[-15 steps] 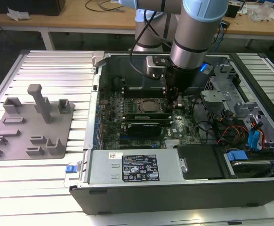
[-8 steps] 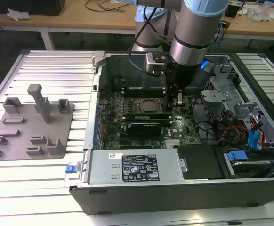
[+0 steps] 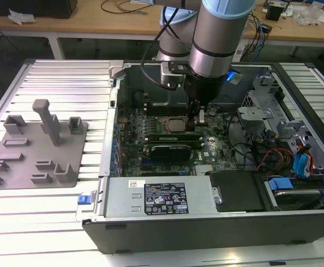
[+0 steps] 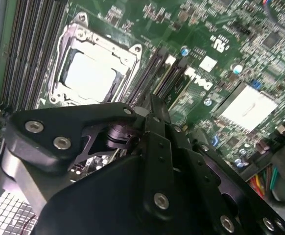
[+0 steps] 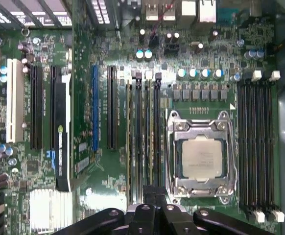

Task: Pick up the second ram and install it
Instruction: 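Press down the second ram until it locks into place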

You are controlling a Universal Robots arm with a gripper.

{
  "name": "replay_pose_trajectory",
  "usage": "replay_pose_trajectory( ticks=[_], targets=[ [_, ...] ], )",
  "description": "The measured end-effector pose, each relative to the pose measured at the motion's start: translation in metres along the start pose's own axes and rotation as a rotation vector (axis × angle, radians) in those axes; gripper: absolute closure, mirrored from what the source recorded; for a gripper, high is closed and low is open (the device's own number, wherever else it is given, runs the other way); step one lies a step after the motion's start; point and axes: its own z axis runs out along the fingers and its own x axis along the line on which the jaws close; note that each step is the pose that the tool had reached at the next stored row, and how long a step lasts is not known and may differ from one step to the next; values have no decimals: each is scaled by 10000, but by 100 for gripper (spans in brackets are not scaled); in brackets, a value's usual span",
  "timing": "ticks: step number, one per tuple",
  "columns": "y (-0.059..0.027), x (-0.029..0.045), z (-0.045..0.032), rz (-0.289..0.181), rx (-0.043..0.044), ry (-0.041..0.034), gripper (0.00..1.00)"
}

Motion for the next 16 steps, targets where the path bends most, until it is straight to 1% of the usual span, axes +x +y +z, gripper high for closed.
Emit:
replay_pose_trajectory(
  ticks=[2, 4, 9, 11, 14, 16],
  targets=[
    [85, 1, 4, 2, 0, 0, 92],
    [125, 1, 5, 1, 0, 1, 92],
    [295, 3, 13, 1, 1, -1, 92],
    [332, 3, 15, 2, 1, -1, 92],
    [411, 4, 18, 2, 1, -1, 92],
    [440, 5, 20, 1, 1, -1, 92]
  ],
)
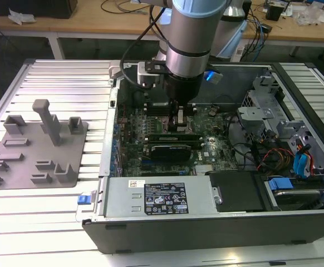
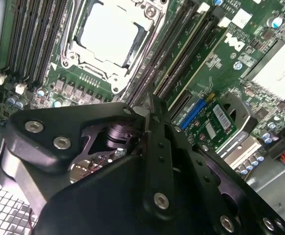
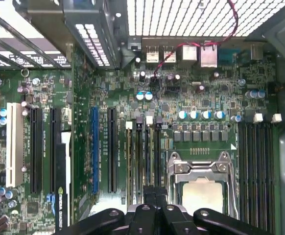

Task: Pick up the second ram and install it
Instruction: 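Press down the second ram until it locks into place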

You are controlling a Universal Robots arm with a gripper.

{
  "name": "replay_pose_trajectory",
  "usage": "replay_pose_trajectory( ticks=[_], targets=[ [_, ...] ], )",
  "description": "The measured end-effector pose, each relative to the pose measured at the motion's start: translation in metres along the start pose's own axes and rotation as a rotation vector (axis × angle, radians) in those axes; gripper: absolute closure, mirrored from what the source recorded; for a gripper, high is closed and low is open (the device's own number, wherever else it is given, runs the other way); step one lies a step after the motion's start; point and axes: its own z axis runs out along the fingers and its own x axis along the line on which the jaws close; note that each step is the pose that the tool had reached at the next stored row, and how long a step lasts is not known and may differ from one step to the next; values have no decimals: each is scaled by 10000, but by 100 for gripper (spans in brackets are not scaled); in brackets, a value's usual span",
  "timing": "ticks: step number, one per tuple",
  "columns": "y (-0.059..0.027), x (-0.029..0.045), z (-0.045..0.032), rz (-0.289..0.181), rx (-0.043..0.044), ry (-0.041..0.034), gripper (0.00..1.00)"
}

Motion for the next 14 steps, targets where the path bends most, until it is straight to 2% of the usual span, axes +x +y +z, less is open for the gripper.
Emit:
replay_pose_trajectory(
  ticks=[8, 10, 14],
  targets=[
    [134, 2, 11, 0, 0, -1, 92],
    [190, 2, 46, -1, 0, 1, 92],
    [206, -21, 134, 0, 0, 0, 92]
  ],
)
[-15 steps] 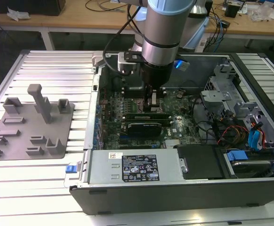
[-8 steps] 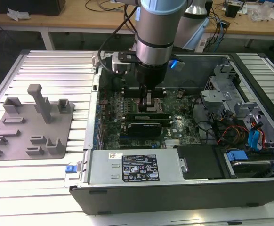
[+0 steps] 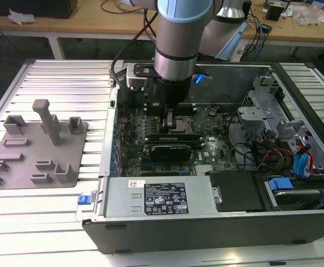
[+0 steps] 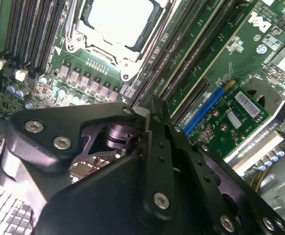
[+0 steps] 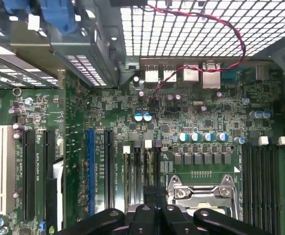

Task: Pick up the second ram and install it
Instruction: 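Press down the second ram until it locks into place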

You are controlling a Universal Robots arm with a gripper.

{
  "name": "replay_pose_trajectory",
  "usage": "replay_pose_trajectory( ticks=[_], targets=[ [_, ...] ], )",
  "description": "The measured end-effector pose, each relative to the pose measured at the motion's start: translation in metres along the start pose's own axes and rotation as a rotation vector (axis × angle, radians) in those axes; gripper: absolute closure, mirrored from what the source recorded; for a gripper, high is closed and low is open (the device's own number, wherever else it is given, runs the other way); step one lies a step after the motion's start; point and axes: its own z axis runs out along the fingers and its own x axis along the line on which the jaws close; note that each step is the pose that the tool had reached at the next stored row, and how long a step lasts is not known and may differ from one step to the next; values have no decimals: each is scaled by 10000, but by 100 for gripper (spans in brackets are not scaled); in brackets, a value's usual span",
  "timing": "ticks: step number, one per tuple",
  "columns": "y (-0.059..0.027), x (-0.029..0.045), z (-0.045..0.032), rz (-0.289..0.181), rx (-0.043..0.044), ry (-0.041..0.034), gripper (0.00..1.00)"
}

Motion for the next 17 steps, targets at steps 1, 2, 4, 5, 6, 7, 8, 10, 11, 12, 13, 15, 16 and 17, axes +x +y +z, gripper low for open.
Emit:
replay_pose_trajectory(
  ticks=[1, 2, 4, 5, 6, 7, 8, 10, 11, 12, 13, 15, 16, 17],
  targets=[
    [7, -5, 21, -1, -1, 0, 92],
    [10, -5, 24, -2, -1, 2, 92],
    [10, -6, 32, -1, 2, -12, 92],
    [11, -5, 51, -1, -3, -7, 92],
    [11, -4, 58, 0, -2, -6, 92],
    [10, -5, 61, -1, -1, -8, 92],
    [10, -4, 75, -1, -3, -4, 92],
    [10, -4, 80, -1, -2, -8, 92],
    [9, -4, 87, -1, -2, -8, 92],
    [9, -4, 94, -1, -1, -9, 92],
    [9, -4, 94, -1, -1, -7, 92],
    [9, -4, 92, -1, 0, -10, 92],
    [8, -6, 82, -2, 11, -24, 92],
    [10, -7, 42, -1, 4, -17, 92]
  ],
)
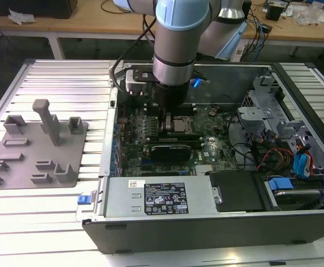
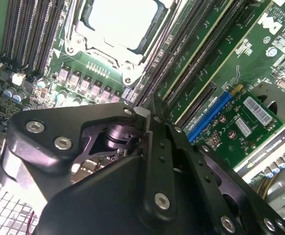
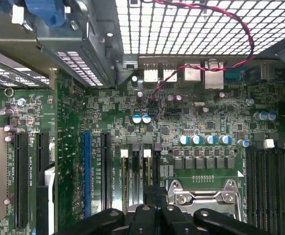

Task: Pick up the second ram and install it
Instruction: 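Press down the second ram until it locks into place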

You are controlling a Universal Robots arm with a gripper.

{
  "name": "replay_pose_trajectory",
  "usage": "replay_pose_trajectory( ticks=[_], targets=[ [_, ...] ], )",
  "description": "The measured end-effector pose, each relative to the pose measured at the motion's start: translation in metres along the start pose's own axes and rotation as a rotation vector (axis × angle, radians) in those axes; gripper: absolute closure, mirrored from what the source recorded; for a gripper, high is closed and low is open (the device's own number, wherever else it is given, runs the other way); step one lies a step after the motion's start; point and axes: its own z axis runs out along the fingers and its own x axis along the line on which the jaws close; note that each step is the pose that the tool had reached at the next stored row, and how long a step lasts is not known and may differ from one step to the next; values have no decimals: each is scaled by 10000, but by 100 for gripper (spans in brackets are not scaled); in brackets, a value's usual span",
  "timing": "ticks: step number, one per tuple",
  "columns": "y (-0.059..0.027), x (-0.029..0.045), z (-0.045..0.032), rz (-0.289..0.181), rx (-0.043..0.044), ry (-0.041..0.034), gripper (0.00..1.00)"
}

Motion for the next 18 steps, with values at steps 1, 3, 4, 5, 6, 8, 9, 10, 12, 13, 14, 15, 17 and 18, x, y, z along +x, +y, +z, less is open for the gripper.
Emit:
replay_pose_trajectory(
  ticks=[1, 3, 4, 5, 6, 8, 9, 10, 12, 13, 14, 15, 17, 18],
  targets=[
    [3, 0, -56, 1, -4, 7, 92],
    [8, -2, -157, 0, -5, 9, 92],
    [7, -2, -156, 0, -4, 6, 92],
    [7, -2, -157, 1, -3, 6, 92],
    [7, -2, -158, -1, -4, 7, 92],
    [-52, -3, -162, 1, -5, 9, 92],
    [-139, -3, -165, 1, -4, 8, 92],
    [-226, -5, -169, -1, -5, 9, 92],
    [-353, -5, -174, 0, -5, 9, 92],
    [-367, -6, -175, 0, -5, 9, 92],
    [-371, -6, -174, 0, -4, 7, 92],
    [-371, -6, -174, 1, -4, 8, 92],
    [-371, -6, -175, 1, -5, 8, 92],
    [-372, -6, -175, 1, -5, 8, 92]
  ],
)
